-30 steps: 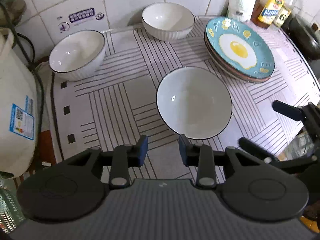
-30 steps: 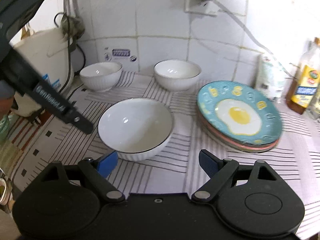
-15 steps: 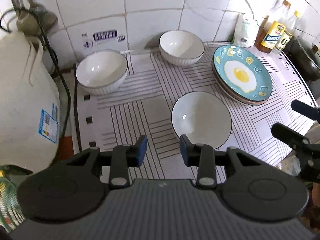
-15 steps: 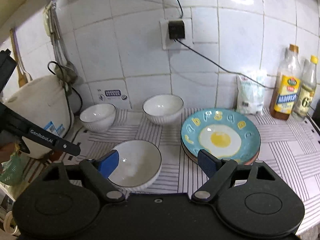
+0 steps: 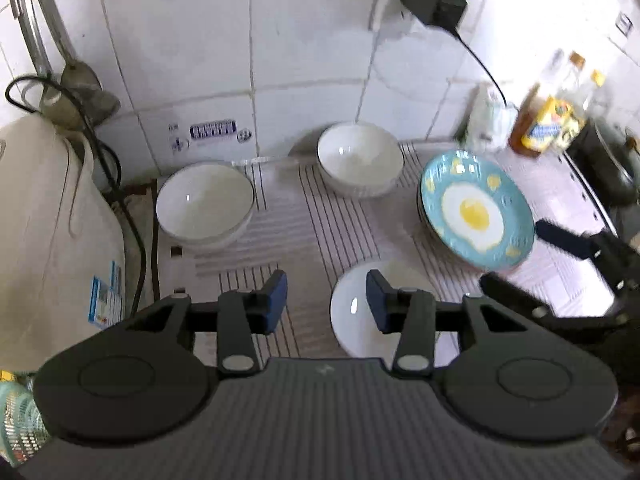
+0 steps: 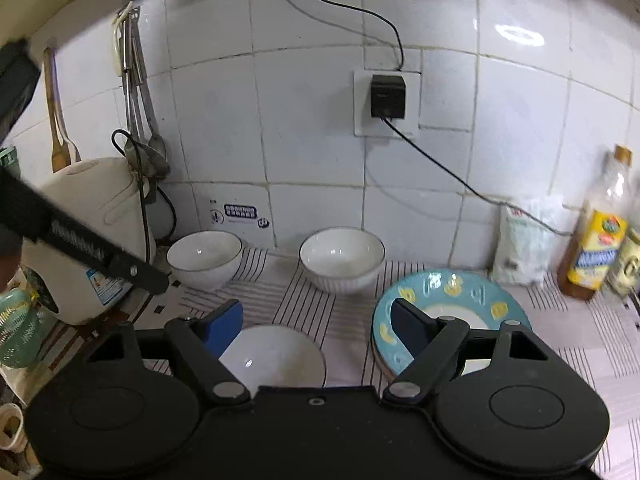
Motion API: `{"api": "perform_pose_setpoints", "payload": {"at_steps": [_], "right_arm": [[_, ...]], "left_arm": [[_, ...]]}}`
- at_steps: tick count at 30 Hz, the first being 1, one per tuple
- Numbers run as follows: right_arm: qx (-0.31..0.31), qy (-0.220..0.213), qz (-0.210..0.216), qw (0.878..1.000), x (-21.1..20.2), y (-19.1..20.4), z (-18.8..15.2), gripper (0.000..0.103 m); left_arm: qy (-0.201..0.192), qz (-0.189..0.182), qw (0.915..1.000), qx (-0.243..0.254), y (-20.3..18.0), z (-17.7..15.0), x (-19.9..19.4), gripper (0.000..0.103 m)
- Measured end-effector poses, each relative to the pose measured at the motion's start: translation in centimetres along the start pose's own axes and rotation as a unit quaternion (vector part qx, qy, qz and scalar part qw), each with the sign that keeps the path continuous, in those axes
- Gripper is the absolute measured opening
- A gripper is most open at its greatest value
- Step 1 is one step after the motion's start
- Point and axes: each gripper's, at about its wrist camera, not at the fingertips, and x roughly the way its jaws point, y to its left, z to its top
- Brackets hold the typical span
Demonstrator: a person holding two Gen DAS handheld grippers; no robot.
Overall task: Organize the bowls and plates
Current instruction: 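Carry the white bowl with the left gripper toward the bowl by the rice cooker, then lower the held bowl into the other white bowl and open the left gripper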
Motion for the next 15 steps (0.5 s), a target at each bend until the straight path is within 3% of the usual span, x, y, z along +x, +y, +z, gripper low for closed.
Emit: {"api": "perform_pose_setpoints", "payload": {"at_steps": [4, 8, 15], "right_arm": [[0.009, -0.001, 0.008, 1.000, 3.2, -1.6, 0.6, 0.078], [0.006, 0.017, -0.040, 0.999, 7.2, -2.4, 1.1, 0.074], [0.017, 0.028, -0.016, 0.999, 12.6, -4.2, 1.7, 0.072]], "left_arm": [[-0.004, 0.008, 0.9999, -0.009, -0.2, 2.4, 2.0, 0.045], [-0.007, -0.010, 0.9989, -0.045, 0.2, 4.5, 4.5, 0.045], [-0.019, 0.026, 0.9980, -0.055, -0.2, 6.0, 9.1, 0.045]]}}
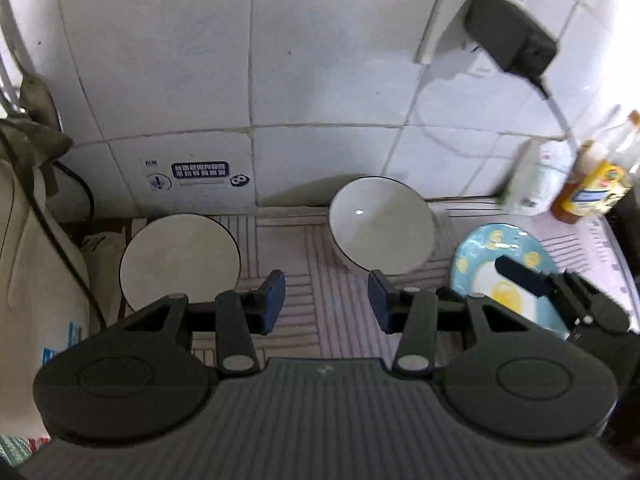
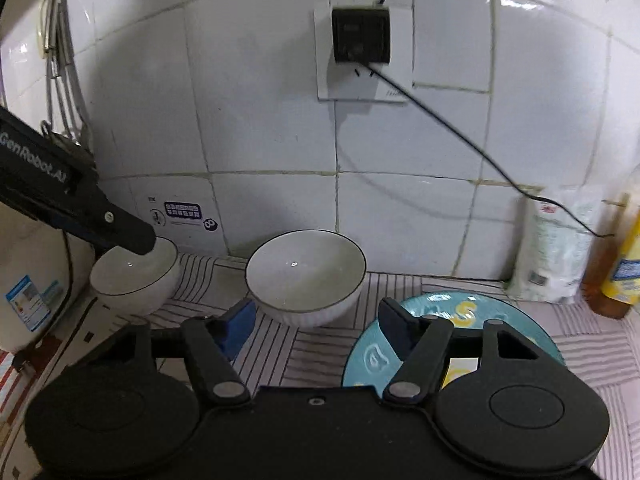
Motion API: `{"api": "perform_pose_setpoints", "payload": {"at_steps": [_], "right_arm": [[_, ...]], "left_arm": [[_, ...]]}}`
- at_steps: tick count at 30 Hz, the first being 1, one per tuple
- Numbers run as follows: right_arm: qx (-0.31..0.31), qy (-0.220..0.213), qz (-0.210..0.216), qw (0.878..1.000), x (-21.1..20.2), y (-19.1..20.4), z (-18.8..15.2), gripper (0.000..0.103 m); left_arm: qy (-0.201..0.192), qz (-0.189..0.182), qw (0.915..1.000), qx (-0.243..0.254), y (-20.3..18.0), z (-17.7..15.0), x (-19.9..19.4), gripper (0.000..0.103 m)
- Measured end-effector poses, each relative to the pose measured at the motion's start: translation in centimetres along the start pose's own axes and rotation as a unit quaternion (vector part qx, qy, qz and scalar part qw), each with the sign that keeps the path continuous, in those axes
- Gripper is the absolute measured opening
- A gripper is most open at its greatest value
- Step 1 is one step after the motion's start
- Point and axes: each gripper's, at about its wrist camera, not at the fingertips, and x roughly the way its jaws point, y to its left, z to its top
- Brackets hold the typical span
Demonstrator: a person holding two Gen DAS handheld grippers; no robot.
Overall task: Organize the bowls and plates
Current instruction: 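Lower the held bowl into the other white bowl and open the left gripper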
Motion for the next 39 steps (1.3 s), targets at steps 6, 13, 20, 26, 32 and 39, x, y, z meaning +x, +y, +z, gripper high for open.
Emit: {"api": "perform_pose_setpoints", "payload": {"at_steps": [6, 13, 20, 26, 32, 39], "right_arm": [[0.001, -0.001, 0.001, 1.000, 4.6, -1.5, 0.4, 0.060], [0.027, 0.031, 0.021, 0.999, 7.8, -3.6, 0.3, 0.039], [0.031, 0.051, 0.023, 0.998, 9.6, -4.1, 0.4, 0.026], [0.042, 0.067, 0.022, 0.997, 11.3, -4.2, 0.8, 0.024], [0.055, 0.074, 0.037, 0.995, 9.8, -4.7, 0.9, 0.021], [0.096, 0.068, 0.034, 0.992, 5.3, -4.2, 0.9, 0.021]], "left_arm": [[0.009, 0.016, 0.9998, 0.009, -1.2, 0.8, 2.8, 0.055], [0.022, 0.021, 0.9993, -0.020, -0.6, 1.8, 8.7, 0.059], [0.051, 0.007, 0.9977, -0.043, 0.2, 1.4, 13.3, 0.043], [0.061, -0.017, 0.9968, -0.049, -0.5, 1.3, 13.8, 0.016], [0.073, -0.034, 0.9954, -0.052, -0.8, 0.8, 11.7, 0.016], [0.083, -0.057, 0.9945, -0.028, -1.4, 0.0, 7.5, 0.016]]}}
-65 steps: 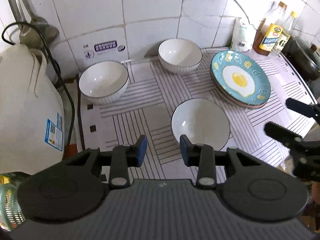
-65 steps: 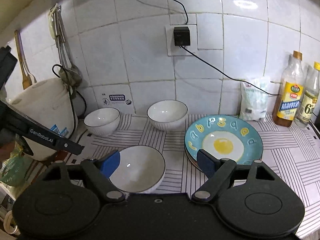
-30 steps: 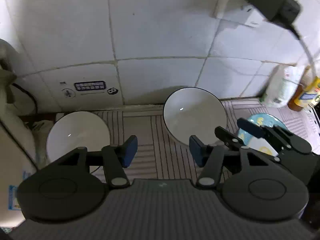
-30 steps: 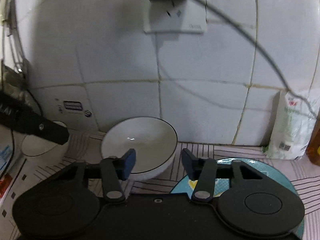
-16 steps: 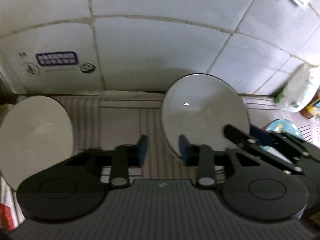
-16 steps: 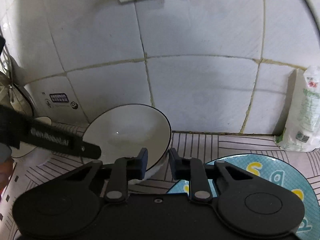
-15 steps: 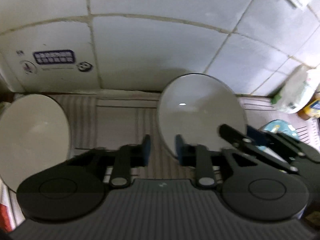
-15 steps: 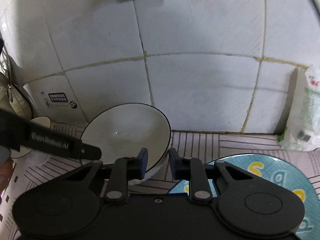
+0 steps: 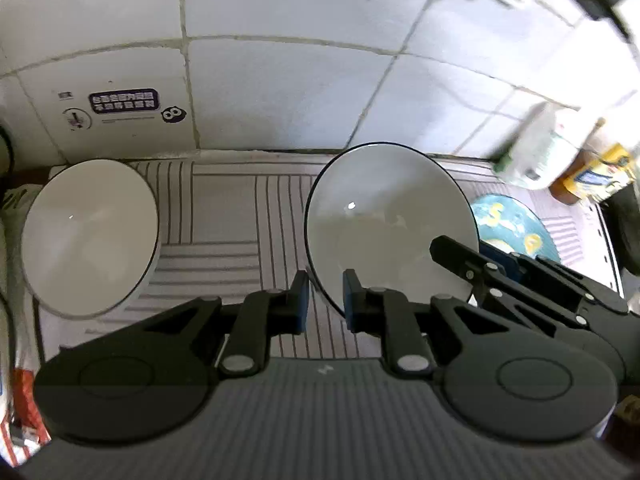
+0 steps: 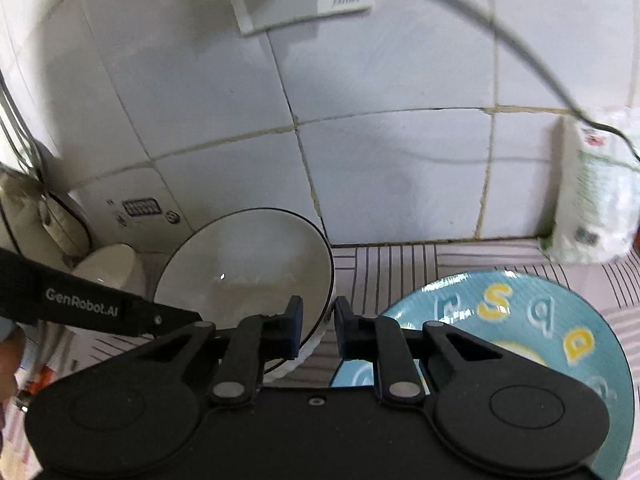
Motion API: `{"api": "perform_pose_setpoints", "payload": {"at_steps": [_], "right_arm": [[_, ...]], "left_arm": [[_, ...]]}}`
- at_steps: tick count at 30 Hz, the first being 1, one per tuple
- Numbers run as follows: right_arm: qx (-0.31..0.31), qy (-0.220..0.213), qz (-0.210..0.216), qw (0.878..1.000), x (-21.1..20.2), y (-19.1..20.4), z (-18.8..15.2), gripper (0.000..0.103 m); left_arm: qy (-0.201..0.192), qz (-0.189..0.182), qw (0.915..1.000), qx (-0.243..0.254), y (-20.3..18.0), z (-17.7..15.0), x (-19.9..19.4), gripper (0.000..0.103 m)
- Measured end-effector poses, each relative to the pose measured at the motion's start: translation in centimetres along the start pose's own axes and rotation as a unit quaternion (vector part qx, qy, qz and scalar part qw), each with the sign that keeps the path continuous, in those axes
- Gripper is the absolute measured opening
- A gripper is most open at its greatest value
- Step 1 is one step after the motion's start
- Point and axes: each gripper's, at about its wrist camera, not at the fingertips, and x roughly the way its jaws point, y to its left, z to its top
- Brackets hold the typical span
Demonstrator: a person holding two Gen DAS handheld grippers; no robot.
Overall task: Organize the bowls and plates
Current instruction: 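Lower the held bowl into the other white bowl and open the left gripper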
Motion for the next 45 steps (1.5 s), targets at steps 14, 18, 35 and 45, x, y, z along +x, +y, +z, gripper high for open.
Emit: {"api": "perform_pose_setpoints", "payload": {"at_steps": [14, 18, 35, 45], "right_arm": [[0.040, 0.002, 0.000, 0.999, -8.5, 2.3, -3.4, 0.021], [0.034, -0.012, 0.000, 0.999, -10.9, 3.1, -4.8, 0.021], [-0.007, 0.000, -0.008, 1.000, -13.8, 5.8, -8.2, 0.020], [-0.039, 0.032, -0.015, 0.999, -11.7, 6.1, -8.8, 0.019]], "left_arm": [[0.004, -0.012, 0.9991, 0.041, -1.6, -5.7, -8.0, 0.016], [0.014, -0.015, 0.9986, 0.049, -1.7, -7.7, -9.5, 0.016], [0.053, -0.014, 0.9978, 0.036, -0.8, -12.5, -9.4, 0.016], [0.080, -0.004, 0.9967, 0.012, 0.2, -12.4, -7.2, 0.016]]}}
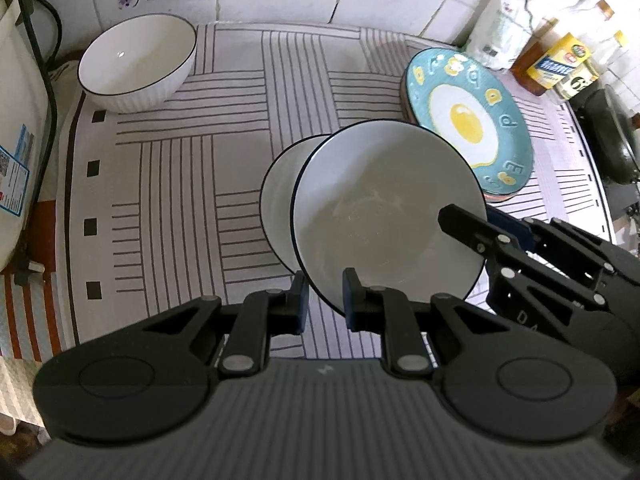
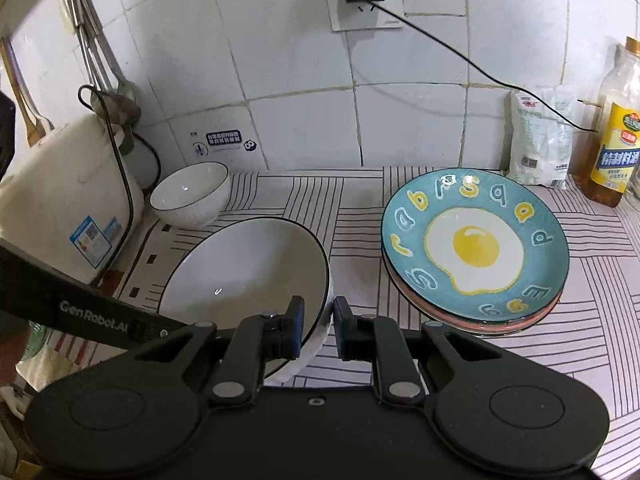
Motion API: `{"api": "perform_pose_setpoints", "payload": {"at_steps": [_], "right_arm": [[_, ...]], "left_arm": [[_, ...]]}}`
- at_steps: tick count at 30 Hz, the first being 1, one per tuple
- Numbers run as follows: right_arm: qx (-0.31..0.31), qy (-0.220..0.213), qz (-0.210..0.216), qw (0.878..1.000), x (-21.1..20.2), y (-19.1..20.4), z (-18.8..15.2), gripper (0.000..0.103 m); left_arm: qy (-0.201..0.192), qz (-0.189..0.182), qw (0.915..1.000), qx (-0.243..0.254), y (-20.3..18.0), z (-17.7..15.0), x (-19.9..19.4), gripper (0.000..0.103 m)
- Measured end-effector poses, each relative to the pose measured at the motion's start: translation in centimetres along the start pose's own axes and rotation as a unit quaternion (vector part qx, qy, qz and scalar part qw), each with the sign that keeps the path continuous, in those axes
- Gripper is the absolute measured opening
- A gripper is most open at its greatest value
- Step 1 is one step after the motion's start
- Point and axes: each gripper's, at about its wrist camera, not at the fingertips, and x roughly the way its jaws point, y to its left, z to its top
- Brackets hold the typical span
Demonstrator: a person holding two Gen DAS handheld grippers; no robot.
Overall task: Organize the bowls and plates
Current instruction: 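Lower the held bowl into the other white bowl and open the left gripper, then move the left gripper to the third white bowl and grasp its rim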
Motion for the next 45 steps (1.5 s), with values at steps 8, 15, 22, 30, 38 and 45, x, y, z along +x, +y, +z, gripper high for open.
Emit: {"api": "perform_pose_setpoints", "payload": {"at_steps": [8, 15, 22, 30, 38, 45], "right_arm": [[-0.034, 0.014, 0.005, 0.999, 2.3, 0.3, 0.2, 0.018], [-0.104, 0.012, -0.012, 0.994, 3.5, 1.3, 0.0, 0.018], [-0.128, 0.021, -0.010, 0.991, 4.4, 1.2, 0.3, 0.018], [-0.129, 0.029, -0.016, 0.991, 4.7, 1.5, 0.4, 0.020], [-0.127, 0.007, -0.006, 0.992, 1.1, 2.1, 1.2, 0.035], [-0.136, 0.001, 0.004, 0.991, -1.9, 3.7, 1.3, 0.044]], "left_arm": [[0.021, 0.025, 0.9994, -0.011, 0.3, 0.7, 1.4, 0.016], [0.044, 0.049, 0.9978, -0.006, -0.1, 1.7, 2.3, 0.017], [0.059, 0.062, 0.9963, -0.007, -0.3, 2.2, 3.0, 0.018], [0.040, 0.052, 0.9978, -0.015, -0.4, 2.1, 1.4, 0.024], [0.005, 0.029, 0.9994, -0.016, 0.0, 0.7, -2.6, 0.028], [-0.025, 0.038, 0.9989, -0.007, 1.3, -1.2, -6.1, 0.029]]}}
